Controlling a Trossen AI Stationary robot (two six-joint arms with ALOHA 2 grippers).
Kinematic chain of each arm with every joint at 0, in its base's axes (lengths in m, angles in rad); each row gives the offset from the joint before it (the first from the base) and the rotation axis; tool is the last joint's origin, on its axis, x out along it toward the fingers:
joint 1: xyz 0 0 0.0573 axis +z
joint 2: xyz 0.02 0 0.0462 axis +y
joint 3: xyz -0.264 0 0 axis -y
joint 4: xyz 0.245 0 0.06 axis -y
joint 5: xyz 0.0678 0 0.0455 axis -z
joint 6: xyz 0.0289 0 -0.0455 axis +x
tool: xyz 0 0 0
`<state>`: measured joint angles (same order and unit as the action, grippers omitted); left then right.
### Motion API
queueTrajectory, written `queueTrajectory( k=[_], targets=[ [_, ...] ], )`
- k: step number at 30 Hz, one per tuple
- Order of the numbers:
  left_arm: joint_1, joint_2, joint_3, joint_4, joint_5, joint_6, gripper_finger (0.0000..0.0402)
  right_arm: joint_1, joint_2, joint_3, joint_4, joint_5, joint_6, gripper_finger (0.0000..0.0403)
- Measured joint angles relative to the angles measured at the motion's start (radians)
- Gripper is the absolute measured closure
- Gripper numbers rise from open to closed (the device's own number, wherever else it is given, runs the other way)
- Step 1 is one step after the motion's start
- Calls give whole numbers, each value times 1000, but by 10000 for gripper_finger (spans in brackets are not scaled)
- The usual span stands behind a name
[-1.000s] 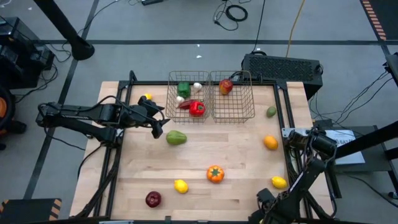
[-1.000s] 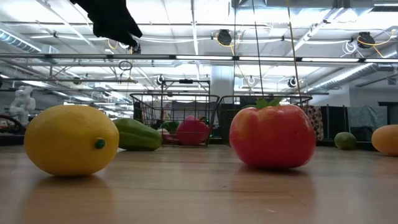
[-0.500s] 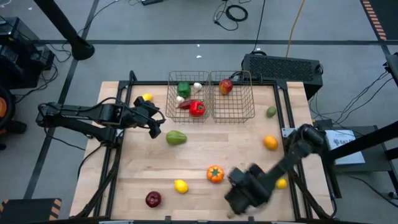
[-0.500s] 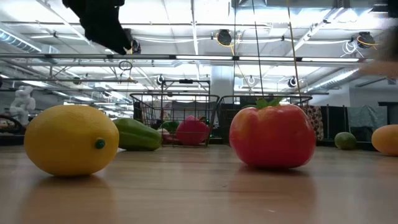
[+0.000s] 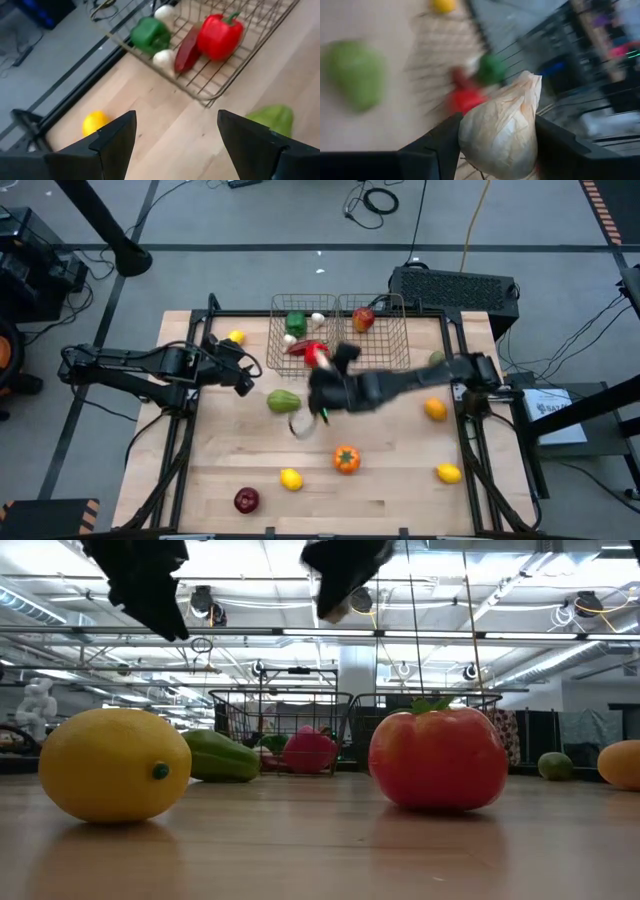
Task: Sort produce into baskets
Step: Put the garlic into the left mesh basket, then put the chayote into the left mesh basket
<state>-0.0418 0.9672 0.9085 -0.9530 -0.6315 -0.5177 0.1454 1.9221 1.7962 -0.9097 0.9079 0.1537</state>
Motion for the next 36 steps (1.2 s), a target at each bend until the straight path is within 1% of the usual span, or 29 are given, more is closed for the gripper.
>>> queueTrajectory(
  k=[1, 3, 7, 13, 15, 17, 19, 23, 27, 32, 36],
  targets=[
    [0, 0, 0, -14, -3, -4, 116, -36, 0, 0, 55, -2, -68, 197],
    [0, 0, 0, -39, -19, -20, 116, -108, 0, 0, 143, -54, -175, 197],
    [0, 0, 0, -86, -64, -27, 116, -247, 0, 0, 214, -264, -279, 197],
    [0, 0, 0, -132, -176, -25, 116, -435, 6, -9, 246, -589, -302, 197],
    [0, 0, 0, -131, -215, -16, 116, -477, 10, -25, 279, -696, -282, 197],
    [0, 0, 0, -122, -238, 5, 116, -502, 22, -43, 295, -763, -260, 197],
    [5, 0, 0, -107, -246, 42, 116, -514, 38, -51, 326, -781, -247, 197],
    [19, 0, 0, -36, -256, 131, 116, -519, 79, -59, 319, -780, -247, 192],
    [33, 0, 0, 49, -259, 239, 116, -510, 124, -59, 303, -783, -247, 175],
    [51, 0, 0, 123, -257, 367, 116, -509, 139, -59, 291, -782, -247, 152],
    [72, 0, 0, 142, -257, 411, 116, -510, 139, -58, 328, -780, -245, 140]
  ],
)
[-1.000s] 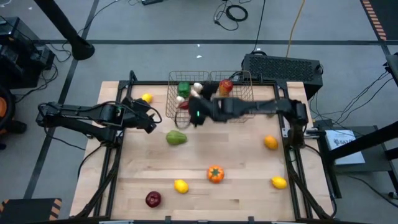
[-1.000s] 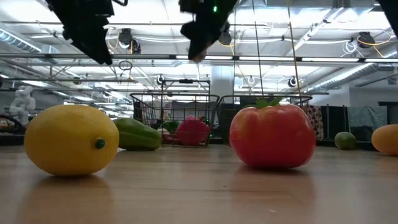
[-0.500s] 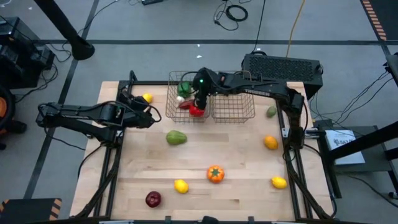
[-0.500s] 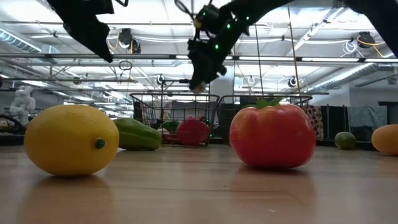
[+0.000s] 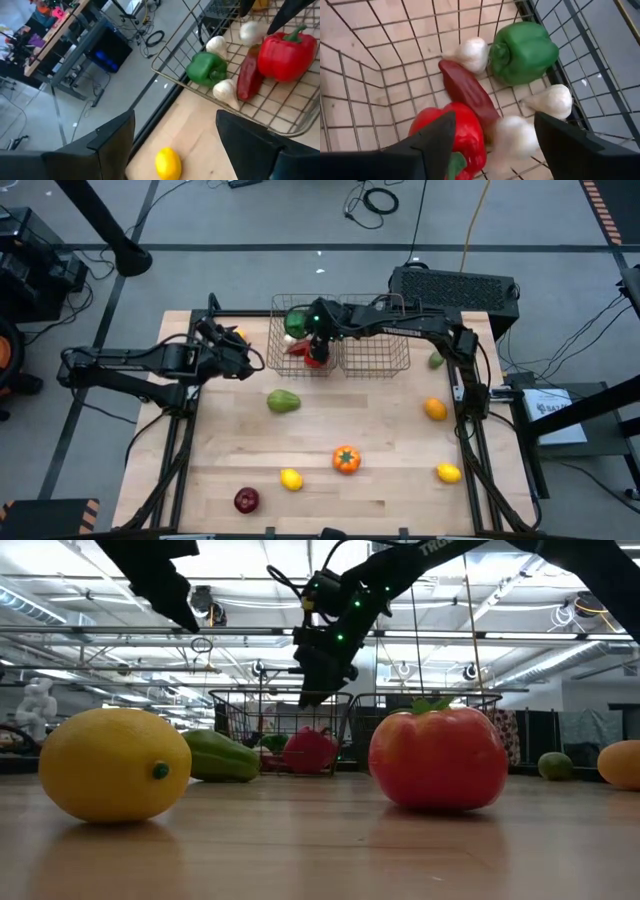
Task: Sort produce into baskets
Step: Put the chayote into the left mesh basket
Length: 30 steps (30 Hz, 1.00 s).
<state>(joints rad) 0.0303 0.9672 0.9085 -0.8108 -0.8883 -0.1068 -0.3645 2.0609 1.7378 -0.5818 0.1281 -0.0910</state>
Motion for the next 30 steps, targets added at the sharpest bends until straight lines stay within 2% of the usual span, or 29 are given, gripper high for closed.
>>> queueTrajectory(
  k=[9, 14, 19, 24, 27, 30],
  targets=[
    [37, 0, 0, 23, 0, 46, 116, 63, -49, 0, -43, 7, 28, 135],
    [50, 0, 0, 60, 1, 90, 116, 139, -160, 1, -161, 12, 102, 143],
    [47, 0, 0, 73, 47, 90, 116, 254, -293, -47, -263, 37, 65, 157],
    [39, 0, 0, 85, 94, 80, 116, 369, -437, -229, -287, 73, 213, 173],
    [32, 0, 0, 128, 149, 59, 116, 465, -516, -421, -151, 108, 304, 181],
    [23, 1, 0, 221, 279, 42, 116, 547, -571, -615, 43, 107, 342, 187]
  ],
)
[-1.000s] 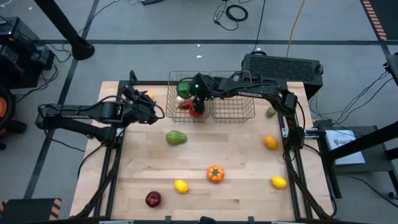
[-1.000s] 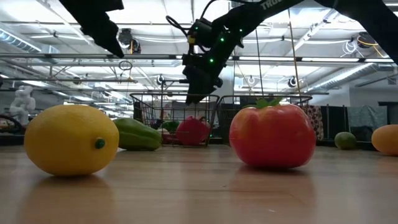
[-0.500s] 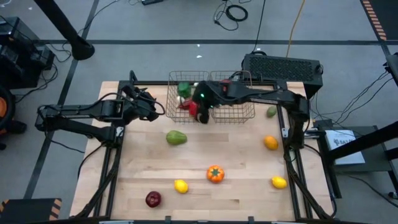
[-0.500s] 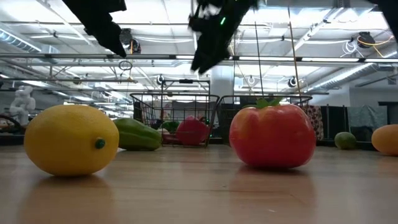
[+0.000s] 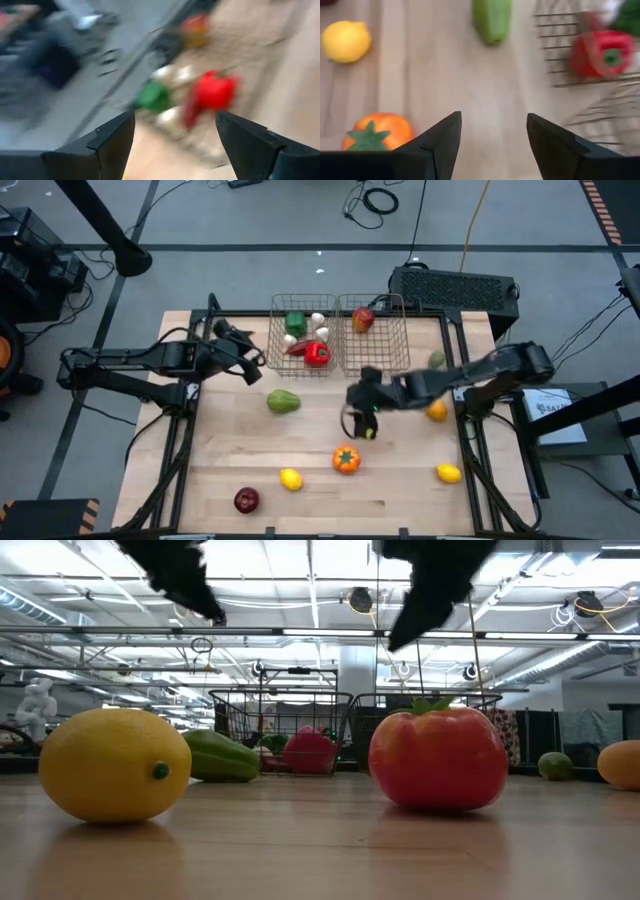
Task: Sort produce into baskets
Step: Put the chayote into the left mesh basket
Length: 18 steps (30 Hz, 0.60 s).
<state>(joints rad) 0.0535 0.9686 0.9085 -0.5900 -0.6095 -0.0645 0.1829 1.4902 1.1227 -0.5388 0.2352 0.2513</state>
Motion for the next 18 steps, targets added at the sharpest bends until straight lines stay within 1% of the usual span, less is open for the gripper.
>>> queueTrajectory(
  k=[2, 4, 6, 8, 12, 15, 18],
  targets=[
    [-11, 13, 0, 64, 112, -7, 116, 45, -19, -106, 133, 2, 18, 190],
    [-22, 37, 0, 114, 201, -8, 116, 79, -26, -188, 242, 0, 41, 193],
    [-37, 77, 2, 130, 270, -4, 116, 97, -26, -251, 362, 1, 85, 195],
    [-56, 134, 2, 109, 322, 11, 116, 109, -22, -306, 472, 11, 125, 197],
    [-97, 264, 1, 74, 336, -13, 116, 148, -5, -363, 608, 23, 162, 200],
    [-129, 365, 1, 78, 335, -32, 116, 188, 9, -368, 658, 80, 195, 200],
    [-165, 449, 1, 88, 289, -34, 116, 225, 27, -369, 689, 143, 174, 200]
  ],
)
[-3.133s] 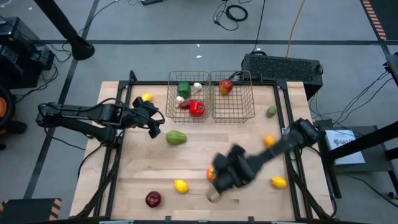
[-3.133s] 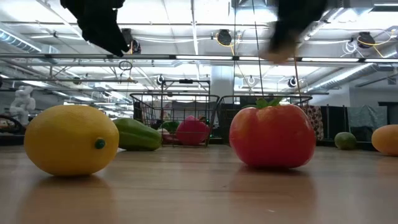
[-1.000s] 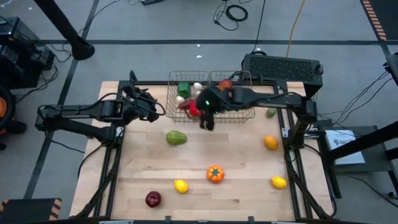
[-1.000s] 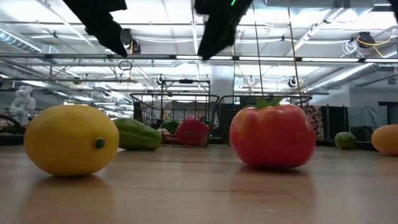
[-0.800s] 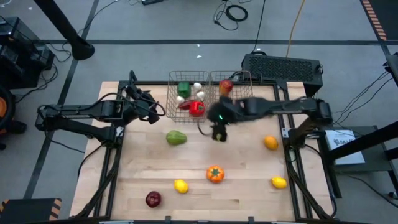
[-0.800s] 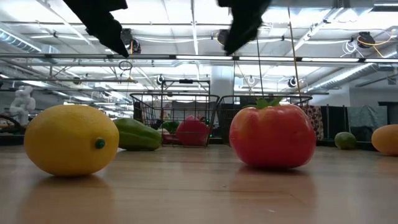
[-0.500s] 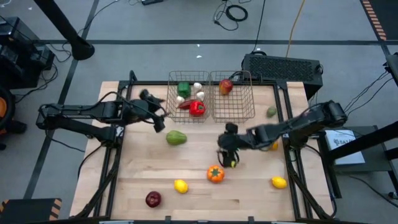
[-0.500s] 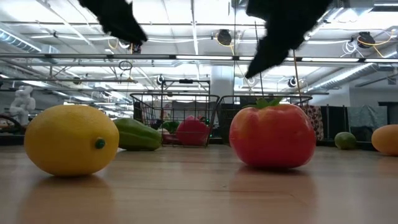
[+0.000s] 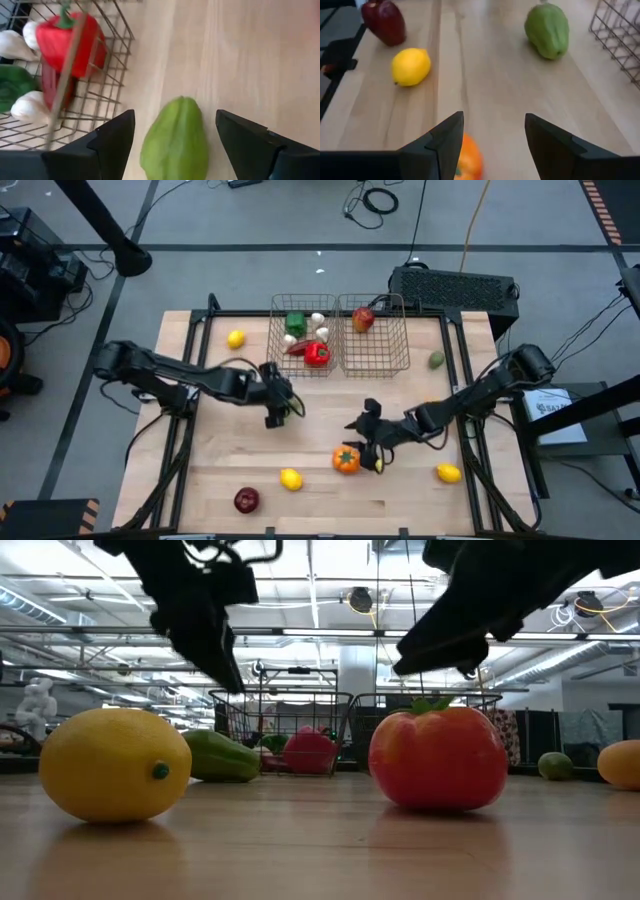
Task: Sort produce into baskets
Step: Put the chayote into the left mesh basket
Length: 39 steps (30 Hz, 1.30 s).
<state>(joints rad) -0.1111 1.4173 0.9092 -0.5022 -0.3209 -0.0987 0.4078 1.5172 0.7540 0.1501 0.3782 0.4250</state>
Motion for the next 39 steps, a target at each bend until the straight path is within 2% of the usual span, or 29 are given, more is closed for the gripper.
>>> queueTrajectory(
  k=[5, 8, 13, 17, 22, 27, 31, 33, 36, 39],
  targets=[
    [-53, 89, 0, -10, -103, -40, 116, 12, 13, 0, 57, 123, -33, 200],
    [-82, 98, 1, -15, -147, -41, 116, 8, 23, 0, 74, 144, -47, 200],
    [-97, 87, 11, -55, -125, -36, 116, -25, 54, 0, 134, 148, -114, 200],
    [-108, 87, 11, -181, -71, -131, 116, -72, 112, 2, 262, 119, -184, 200],
    [-160, 58, 10, -317, -84, -236, 116, -143, 222, 37, 340, -11, -235, 198],
    [-228, -3, 10, -313, -31, -271, 116, -195, 329, 156, 293, -74, -274, 183],
    [-302, -21, 10, -172, 99, -267, 116, -200, 393, 293, 130, -71, -285, 163],
    [-342, -25, 11, -125, 123, -266, 116, -199, 418, 352, 46, -53, -303, 155],
    [-386, -23, 10, -171, 94, -309, 116, -211, 459, 422, 2, -15, -344, 145],
    [-413, -23, 10, -261, 1, -401, 116, -247, 503, 475, 4, -14, -388, 136]
  ],
)
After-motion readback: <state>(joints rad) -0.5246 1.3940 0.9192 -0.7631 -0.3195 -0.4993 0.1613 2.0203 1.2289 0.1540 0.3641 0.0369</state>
